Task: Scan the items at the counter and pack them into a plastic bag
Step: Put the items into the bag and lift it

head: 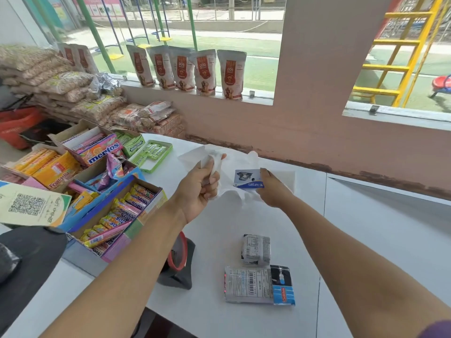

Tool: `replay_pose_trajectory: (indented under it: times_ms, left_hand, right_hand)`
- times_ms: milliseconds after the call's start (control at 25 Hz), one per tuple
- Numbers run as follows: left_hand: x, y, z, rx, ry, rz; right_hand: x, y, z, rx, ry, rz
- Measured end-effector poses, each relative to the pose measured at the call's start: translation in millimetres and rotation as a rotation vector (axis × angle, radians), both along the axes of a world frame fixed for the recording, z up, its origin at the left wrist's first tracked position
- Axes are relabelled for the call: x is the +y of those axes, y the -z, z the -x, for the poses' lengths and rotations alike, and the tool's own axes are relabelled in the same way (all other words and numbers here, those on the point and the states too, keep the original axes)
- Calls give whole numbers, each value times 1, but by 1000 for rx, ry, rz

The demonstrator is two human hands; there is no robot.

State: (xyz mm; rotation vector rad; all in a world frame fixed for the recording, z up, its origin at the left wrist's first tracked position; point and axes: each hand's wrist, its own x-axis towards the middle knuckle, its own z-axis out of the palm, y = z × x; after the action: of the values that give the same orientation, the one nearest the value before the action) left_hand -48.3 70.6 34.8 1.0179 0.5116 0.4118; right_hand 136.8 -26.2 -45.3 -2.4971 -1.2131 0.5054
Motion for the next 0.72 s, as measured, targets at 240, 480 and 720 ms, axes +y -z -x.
replay_pose_trajectory:
  times_ms: [240,480,720]
  left_hand:
    - [-5,9,-5,90,46,-105]
    - [-15,13,-8,139,95,-180]
    - [-20,4,-9,201,152,-304]
  right_hand:
    - [-72,-6,61,44,-159,-373]
    - [-101,29,72,134,-22,-256]
    - [-69,-22,48,1005,198,-725]
